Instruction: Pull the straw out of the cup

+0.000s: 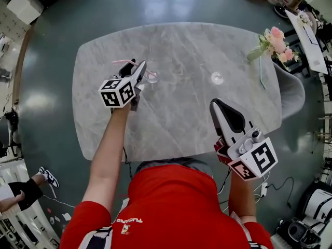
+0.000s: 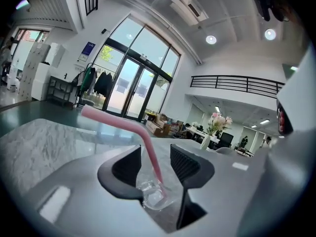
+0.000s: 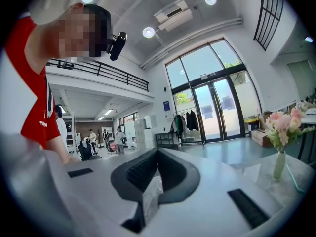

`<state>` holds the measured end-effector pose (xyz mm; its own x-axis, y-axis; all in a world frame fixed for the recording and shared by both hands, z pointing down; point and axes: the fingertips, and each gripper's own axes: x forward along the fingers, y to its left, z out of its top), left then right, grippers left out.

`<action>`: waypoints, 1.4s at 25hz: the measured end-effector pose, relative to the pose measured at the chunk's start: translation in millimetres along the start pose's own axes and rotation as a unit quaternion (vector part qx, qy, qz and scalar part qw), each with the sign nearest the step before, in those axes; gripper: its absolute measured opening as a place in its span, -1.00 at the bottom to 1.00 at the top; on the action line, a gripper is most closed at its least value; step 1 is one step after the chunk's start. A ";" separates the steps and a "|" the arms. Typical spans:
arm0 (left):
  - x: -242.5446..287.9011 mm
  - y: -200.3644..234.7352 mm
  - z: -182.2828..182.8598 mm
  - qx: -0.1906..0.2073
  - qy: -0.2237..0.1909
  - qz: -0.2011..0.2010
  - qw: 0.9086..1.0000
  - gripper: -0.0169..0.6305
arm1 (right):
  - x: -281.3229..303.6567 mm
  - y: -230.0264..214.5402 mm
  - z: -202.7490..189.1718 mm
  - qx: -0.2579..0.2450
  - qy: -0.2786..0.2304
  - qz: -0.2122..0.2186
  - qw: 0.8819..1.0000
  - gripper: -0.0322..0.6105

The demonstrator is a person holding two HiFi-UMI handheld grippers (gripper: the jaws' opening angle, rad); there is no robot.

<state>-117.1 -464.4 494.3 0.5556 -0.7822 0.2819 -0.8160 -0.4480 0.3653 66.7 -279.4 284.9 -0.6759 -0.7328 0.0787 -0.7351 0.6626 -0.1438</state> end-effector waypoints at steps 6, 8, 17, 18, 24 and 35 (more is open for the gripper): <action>0.5 -3.9 -0.6 0.023 0.001 0.005 1.000 -0.69 | -0.6 -1.3 -2.0 0.003 0.000 -0.003 1.000 -0.89; 0.3 -4.3 -0.5 0.027 -0.001 0.006 1.000 -0.79 | -0.3 -1.5 -2.2 0.003 -0.001 -0.002 1.000 -0.90; -8.3 -22.9 13.5 0.055 -0.023 -0.014 0.998 -0.83 | 0.0 -1.5 -2.6 0.004 -0.003 -0.003 1.000 -0.90; -11.6 -27.2 17.4 0.060 -0.028 -0.017 0.998 -0.83 | -0.2 -1.6 -2.4 0.005 -0.004 -0.003 1.000 -0.89; -40.6 -55.4 49.5 0.098 -0.070 -0.029 0.992 -0.83 | 0.5 -2.6 -2.5 0.008 -0.010 0.002 1.000 -0.90; -118.0 -117.8 110.1 0.147 -0.155 -0.040 0.976 -0.83 | 0.3 1.5 0.7 0.011 -0.026 0.028 0.999 -0.89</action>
<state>-104.1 -367.0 320.3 0.5818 -0.8125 -0.0354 -0.8078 -0.5824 0.0914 65.4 -278.7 284.0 -0.7119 -0.7021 0.0186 -0.6945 0.6998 -0.1674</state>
